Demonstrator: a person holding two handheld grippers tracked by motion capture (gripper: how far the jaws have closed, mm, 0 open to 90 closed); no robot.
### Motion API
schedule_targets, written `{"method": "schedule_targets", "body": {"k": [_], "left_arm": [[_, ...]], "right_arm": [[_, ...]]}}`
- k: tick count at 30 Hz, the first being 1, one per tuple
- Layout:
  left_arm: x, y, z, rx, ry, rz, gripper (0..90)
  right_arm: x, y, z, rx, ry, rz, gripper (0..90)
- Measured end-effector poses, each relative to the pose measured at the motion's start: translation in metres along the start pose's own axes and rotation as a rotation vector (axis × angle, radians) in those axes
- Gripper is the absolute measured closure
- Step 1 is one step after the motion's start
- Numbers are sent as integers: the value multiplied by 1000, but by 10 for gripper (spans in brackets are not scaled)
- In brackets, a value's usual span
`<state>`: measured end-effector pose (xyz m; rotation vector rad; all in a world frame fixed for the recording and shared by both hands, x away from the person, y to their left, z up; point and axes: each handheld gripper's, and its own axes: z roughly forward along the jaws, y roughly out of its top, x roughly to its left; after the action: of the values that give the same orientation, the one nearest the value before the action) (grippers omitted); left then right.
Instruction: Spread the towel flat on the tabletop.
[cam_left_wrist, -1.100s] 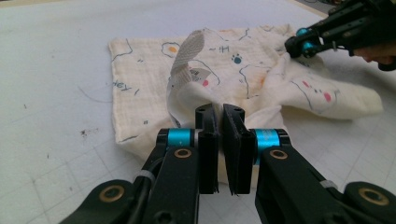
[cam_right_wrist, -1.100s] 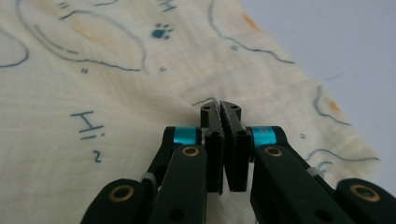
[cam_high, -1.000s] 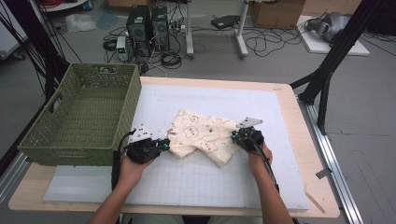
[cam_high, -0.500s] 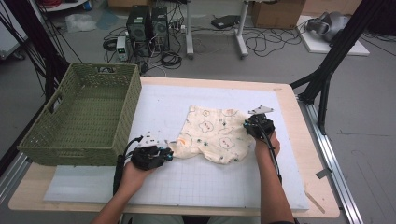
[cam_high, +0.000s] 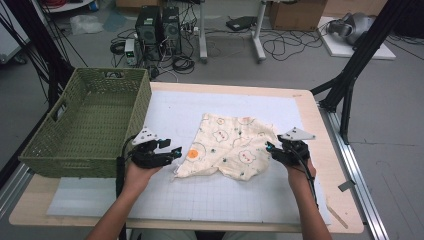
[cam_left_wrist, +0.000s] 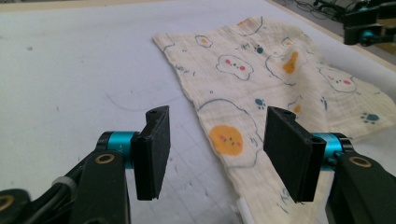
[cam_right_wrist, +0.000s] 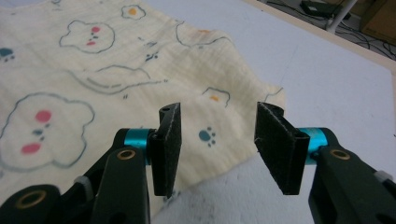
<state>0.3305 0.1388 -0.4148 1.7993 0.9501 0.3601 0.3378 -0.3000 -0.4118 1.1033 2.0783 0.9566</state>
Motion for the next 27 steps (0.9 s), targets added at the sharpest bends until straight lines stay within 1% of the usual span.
{"method": "schedule_targets", "body": {"k": [1,3,6,7,9,10,12,13,14,15,17,18,21,23,24,25,26,27], "left_arm": [[0,1,4,3,3,8,413],[0,3,14,15,-2,15,409],[1,5,30,44,6,42,408],[2,5,36,52,10,41,408],[3,6,45,68,16,40,408],[4,6,51,81,18,42,408],[4,6,60,86,29,53,409],[5,5,64,91,36,53,410],[5,3,69,109,39,46,409],[6,2,73,140,40,52,410],[6,1,79,159,38,51,411],[4,1,82,172,39,57,414],[-1,4,89,183,36,80,422],[-5,7,93,199,51,115,423],[-7,7,95,195,56,124,428],[-8,6,97,204,56,136,442],[-9,5,98,207,69,146,459],[-10,5,98,210,72,154,470]], "right_arm": [[0,-3,-4,-3,6,1,503],[1,-8,-10,-18,33,-6,504],[3,-15,-19,-23,45,-14,497],[3,-16,-21,-29,45,-16,492],[5,-20,-26,-42,50,-5,477],[6,-22,-27,-45,52,4,470],[8,-26,-29,-52,54,17,458],[9,-28,-29,-49,55,13,454],[9,-29,-28,-44,55,14,453],[9,-30,-27,-42,55,14,450],[10,-31,-27,-45,57,34,445],[9,-31,-27,-43,59,34,444],[10,-32,-26,-39,60,30,442],[10,-32,-25,-39,65,32,442],[10,-32,-24,-41,64,29,442],[11,-32,-25,-38,68,32,441],[11,-31,-24,-44,67,21,440],[11,-31,-25,-48,64,20,440]]}}
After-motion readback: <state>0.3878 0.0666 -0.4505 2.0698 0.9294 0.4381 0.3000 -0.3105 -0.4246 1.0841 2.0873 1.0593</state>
